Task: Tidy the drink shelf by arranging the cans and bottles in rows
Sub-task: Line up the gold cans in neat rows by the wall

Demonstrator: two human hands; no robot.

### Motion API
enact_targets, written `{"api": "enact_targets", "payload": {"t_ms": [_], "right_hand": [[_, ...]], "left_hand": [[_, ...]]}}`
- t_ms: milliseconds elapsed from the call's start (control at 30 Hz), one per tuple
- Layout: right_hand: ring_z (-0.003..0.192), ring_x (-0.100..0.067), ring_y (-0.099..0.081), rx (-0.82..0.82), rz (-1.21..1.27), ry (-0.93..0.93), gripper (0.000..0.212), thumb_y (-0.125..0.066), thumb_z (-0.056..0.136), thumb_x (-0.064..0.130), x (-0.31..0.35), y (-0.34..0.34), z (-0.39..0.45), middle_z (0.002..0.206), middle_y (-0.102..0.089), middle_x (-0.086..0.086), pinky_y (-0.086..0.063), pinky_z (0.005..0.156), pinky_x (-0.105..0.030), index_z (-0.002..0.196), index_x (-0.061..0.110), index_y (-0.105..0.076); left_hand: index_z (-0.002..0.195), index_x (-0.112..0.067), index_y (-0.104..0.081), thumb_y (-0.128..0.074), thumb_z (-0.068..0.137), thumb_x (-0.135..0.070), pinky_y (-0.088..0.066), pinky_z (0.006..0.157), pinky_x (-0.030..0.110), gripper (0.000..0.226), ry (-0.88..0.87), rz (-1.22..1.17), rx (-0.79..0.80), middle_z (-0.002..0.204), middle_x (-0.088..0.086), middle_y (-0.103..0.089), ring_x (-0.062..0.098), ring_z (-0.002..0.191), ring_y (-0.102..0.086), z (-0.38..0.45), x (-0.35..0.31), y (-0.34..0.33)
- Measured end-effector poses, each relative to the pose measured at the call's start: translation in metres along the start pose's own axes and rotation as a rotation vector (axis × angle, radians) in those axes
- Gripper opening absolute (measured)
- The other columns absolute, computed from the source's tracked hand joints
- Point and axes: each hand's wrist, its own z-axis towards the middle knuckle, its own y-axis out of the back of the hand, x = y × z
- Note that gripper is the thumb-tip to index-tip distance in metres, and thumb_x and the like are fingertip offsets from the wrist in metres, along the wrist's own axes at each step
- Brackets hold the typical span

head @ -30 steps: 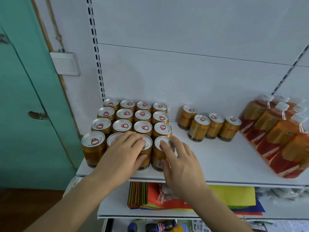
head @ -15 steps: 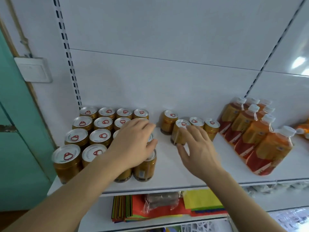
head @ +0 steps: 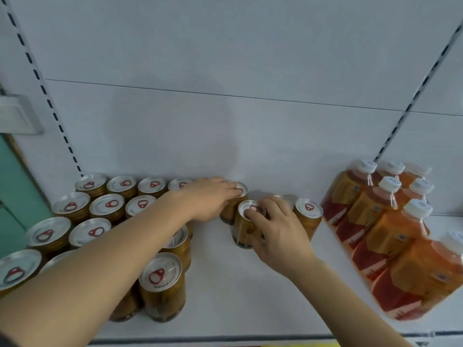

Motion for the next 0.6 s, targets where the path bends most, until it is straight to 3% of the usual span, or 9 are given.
{"api": "enact_targets", "payload": {"t_ms": [167,600], "right_hand": [[0.105,-0.039,-0.054,-0.034,0.062,0.049,0.036,-0.075,0.081,0.022,0.012,-0.004,0.003,0.116,-0.058,-0.014,-0.048,0.09,-0.052,0.116,0.013,-0.069],[0.128,-0.04,-0.053,-0.033,0.043,0.045,0.051,-0.07,0.088,0.028,0.076,-0.028,0.024,0.139,-0.057,-0.016,-0.052,0.1,-0.05,0.137,0.018,-0.061]], "left_hand": [[0.161,-0.037,-0.039,-0.049,0.101,-0.014,-0.031,0.124,0.048,0.065,0.012,0.047,0.002,0.166,-0.012,-0.041,0.018,0.151,-0.035,-0.01,0.015,0.009],[0.161,-0.053,-0.027,-0.048,0.094,-0.002,-0.029,0.125,0.05,0.086,0.098,-0.01,0.102,0.17,-0.017,-0.03,0.021,0.154,-0.025,-0.031,0.062,0.008]]}}
